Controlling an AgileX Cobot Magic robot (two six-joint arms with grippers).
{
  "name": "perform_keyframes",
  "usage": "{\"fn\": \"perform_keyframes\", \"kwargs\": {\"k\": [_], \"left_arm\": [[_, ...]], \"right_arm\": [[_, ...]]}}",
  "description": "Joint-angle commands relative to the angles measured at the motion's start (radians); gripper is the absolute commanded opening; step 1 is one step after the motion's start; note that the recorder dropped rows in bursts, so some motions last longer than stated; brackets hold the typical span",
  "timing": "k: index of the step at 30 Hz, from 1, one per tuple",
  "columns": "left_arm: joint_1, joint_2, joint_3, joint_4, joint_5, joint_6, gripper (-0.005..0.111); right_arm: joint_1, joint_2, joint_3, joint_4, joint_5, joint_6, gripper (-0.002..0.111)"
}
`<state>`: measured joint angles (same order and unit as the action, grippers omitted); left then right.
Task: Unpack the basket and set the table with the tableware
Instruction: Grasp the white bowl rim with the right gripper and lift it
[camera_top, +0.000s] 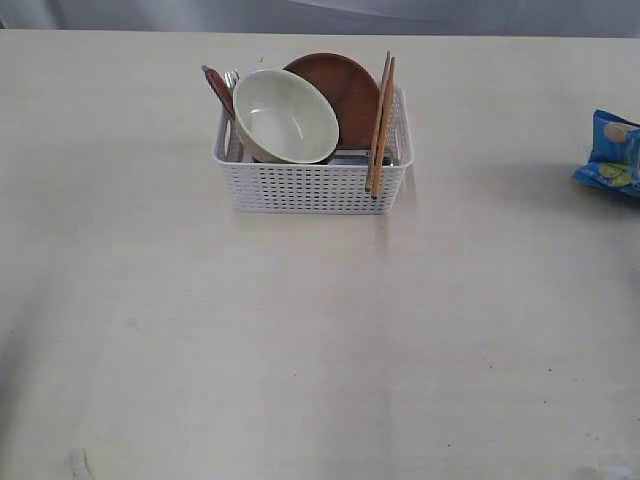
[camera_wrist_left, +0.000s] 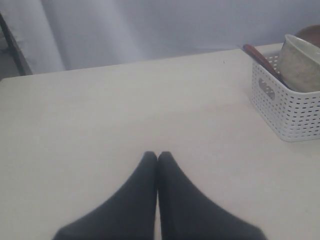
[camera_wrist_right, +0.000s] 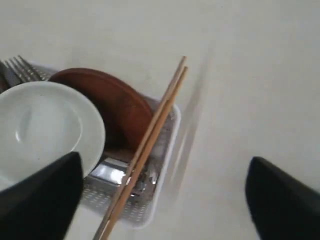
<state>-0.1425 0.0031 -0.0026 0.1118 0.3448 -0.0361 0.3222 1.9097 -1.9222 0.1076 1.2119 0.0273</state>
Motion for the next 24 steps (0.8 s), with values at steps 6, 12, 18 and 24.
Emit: {"fn": "perform_keyframes", "kwargs": {"k": [6,12,18,24], "left_arm": [[0.002,-0.003,0.003,-0.011,-0.001,-0.005,0.0],[0.002,-0.003,0.003,-0.011,-0.001,-0.005,0.0],[0.002,-0.003,0.003,-0.011,-0.001,-0.005,0.0],[0.002,-0.003,0.003,-0.011,-0.001,-0.005,0.0]], "right_arm": [[0.228,0.001,-0.008,-0.003,0.009,-0.044,0.034],[0.359,0.082,-0.008,0.043,0.008,-0.035,0.062],[0.424,0.21,-0.008,0.041,-0.12,-0.027,0.058],[0.424,0.27,-0.008,-0.084,-0.192,0.006,0.057]]}}
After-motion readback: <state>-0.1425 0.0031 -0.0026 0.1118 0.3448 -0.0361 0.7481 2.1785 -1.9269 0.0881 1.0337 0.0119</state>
